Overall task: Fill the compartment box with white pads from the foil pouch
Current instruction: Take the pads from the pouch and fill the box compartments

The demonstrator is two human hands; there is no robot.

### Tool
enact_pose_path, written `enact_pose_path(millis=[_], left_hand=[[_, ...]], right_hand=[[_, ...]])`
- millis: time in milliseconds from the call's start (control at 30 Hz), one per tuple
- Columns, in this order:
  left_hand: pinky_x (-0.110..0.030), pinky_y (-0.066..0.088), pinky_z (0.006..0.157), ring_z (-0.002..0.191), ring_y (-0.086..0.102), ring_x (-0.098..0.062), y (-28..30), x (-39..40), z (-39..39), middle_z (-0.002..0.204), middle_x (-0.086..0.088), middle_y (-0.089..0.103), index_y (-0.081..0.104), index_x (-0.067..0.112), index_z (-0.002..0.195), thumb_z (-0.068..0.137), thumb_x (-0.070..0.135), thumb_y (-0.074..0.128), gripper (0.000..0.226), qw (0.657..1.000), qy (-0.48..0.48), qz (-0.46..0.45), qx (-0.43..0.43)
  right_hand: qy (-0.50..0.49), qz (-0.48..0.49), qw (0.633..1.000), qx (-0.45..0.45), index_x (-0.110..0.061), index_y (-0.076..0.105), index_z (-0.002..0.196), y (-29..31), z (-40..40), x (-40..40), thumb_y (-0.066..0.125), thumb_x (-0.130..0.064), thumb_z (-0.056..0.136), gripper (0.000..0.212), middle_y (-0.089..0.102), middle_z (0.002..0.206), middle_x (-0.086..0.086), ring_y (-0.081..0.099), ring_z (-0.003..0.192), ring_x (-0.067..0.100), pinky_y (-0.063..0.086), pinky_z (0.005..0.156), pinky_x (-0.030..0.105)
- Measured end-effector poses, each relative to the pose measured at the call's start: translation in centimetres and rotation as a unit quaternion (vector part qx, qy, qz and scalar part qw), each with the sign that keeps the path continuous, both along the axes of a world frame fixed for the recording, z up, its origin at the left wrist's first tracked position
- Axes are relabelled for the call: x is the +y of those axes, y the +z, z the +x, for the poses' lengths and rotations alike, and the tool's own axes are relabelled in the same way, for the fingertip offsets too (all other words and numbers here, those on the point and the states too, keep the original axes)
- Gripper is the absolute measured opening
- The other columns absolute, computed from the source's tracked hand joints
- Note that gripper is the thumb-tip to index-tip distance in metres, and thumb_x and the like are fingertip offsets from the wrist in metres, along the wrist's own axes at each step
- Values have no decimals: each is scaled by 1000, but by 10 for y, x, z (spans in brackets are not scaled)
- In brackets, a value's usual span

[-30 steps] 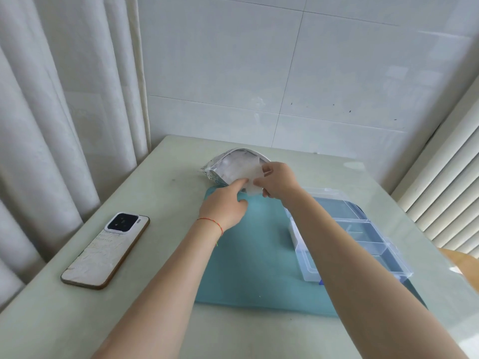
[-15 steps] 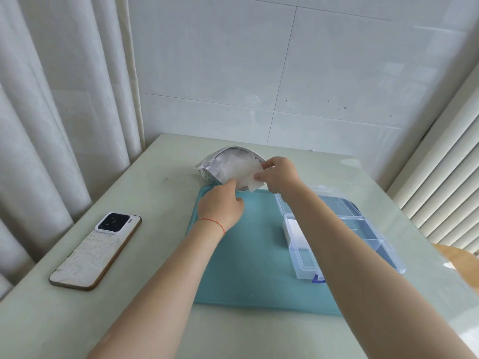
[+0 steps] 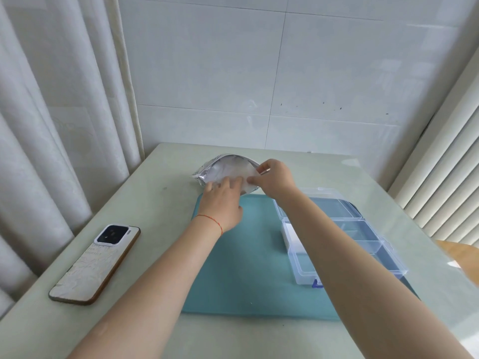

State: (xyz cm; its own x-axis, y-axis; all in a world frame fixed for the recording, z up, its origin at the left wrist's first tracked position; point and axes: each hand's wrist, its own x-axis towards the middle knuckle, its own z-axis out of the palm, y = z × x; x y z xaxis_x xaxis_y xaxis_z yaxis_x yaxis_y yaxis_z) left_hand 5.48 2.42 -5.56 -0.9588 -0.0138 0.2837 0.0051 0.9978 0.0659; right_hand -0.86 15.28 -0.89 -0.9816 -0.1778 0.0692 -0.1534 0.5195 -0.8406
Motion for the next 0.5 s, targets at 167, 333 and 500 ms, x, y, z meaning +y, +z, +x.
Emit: enact_pose_path(millis=[167,333,500], left_hand=[[-39,29,105,119,52,-27,2,1,0,128,-7,51,34,17,135,86,21,50,51,999,15,-7,-32],[-39,32,103,116,52,-30,6,4,-2,122,-8,53,39,16,125,85,20,49,41,998,27,-5,-52],[-37,37,90,112,50,-33,13,9,0,120,-13,53,49,9,118,88,10,48,30,999,18,22,29]], right_hand=[[-1,12,1000,-3,-13,56,97,4,6,5,75,-14,80,26,56,82,-2,53,72,18,40,54,24],[5,32,999,-38,-4,69,87,11,12,20,66,-5,80,7,47,64,5,37,52,19,33,50,24],[-3,-16,999,-48,7,69,86,18,20,50,59,-6,83,16,39,55,5,32,46,18,29,48,22]])
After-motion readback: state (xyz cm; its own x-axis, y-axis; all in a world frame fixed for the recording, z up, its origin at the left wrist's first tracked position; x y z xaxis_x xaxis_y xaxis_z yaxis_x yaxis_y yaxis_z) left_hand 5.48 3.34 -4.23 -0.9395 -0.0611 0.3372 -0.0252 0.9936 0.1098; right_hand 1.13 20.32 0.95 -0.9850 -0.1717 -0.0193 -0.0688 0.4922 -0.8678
